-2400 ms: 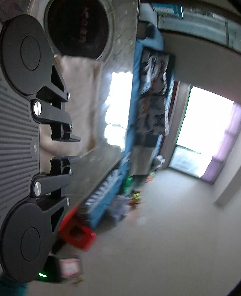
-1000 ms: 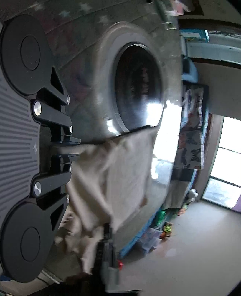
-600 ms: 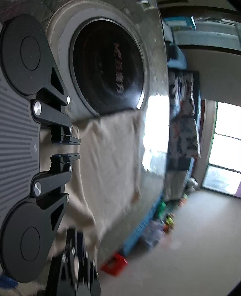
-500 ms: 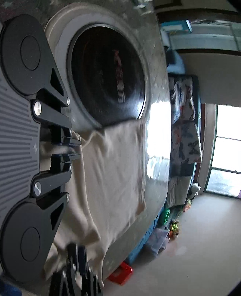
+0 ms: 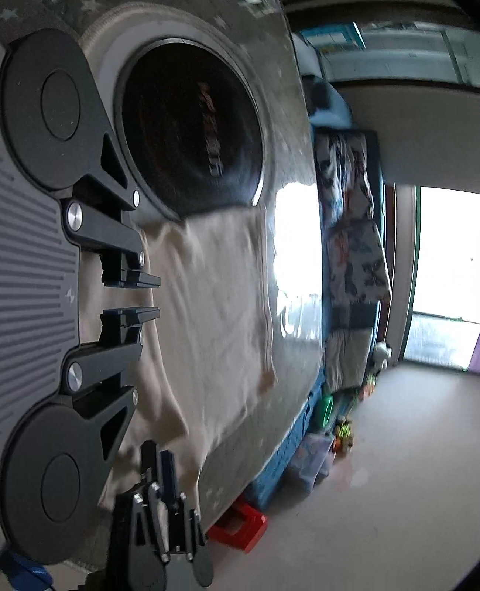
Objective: Fold clothes
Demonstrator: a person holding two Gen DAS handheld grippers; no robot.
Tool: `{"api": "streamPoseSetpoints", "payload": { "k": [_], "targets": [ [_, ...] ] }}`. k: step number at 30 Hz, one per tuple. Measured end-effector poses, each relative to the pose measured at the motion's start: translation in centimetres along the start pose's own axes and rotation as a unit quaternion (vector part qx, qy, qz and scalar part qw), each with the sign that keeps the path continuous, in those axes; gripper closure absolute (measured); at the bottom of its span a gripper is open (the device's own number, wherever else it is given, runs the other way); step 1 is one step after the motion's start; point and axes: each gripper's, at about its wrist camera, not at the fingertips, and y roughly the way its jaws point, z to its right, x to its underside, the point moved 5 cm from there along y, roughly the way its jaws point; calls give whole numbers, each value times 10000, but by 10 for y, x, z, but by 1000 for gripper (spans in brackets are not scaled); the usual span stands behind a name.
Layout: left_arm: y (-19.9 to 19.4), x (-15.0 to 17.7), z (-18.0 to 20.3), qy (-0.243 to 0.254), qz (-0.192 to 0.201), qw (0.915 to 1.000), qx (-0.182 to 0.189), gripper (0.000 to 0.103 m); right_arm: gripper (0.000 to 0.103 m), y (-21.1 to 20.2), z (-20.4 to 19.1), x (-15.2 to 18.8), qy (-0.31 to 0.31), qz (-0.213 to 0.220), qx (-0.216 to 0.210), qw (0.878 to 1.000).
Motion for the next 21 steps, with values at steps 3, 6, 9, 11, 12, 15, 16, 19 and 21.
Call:
{"api": "streamPoseSetpoints", "payload": {
  "k": [3,6,9,11,12,15,16,19,21],
  "targets": [
    [5,1,21,168,-71,9995,267,91,80,-17,17,5,305,123,205,9992],
    [11,3,38,301,-135,9986,421,88,80,-34,42,19,713,202,532,9958],
    [16,4,50,374,-200,9977,535,88,80,-52,71,39,1198,233,938,9881],
    [19,4,57,430,-237,9971,577,84,80,-61,91,55,1526,226,1238,9802],
    [20,4,60,466,-241,9969,589,81,80,-66,101,63,1705,216,1380,9754],
    [21,4,70,580,-225,9962,606,75,78,-77,128,86,2211,202,1713,9599],
    [21,4,72,604,-230,9960,621,74,78,-82,137,97,2386,221,1834,9534],
    [23,4,79,685,-257,9954,624,74,76,-91,158,117,2749,280,2119,9374],
    [24,4,83,743,-279,9949,624,74,72,-96,171,127,2991,343,2243,9268]
  ]
}}
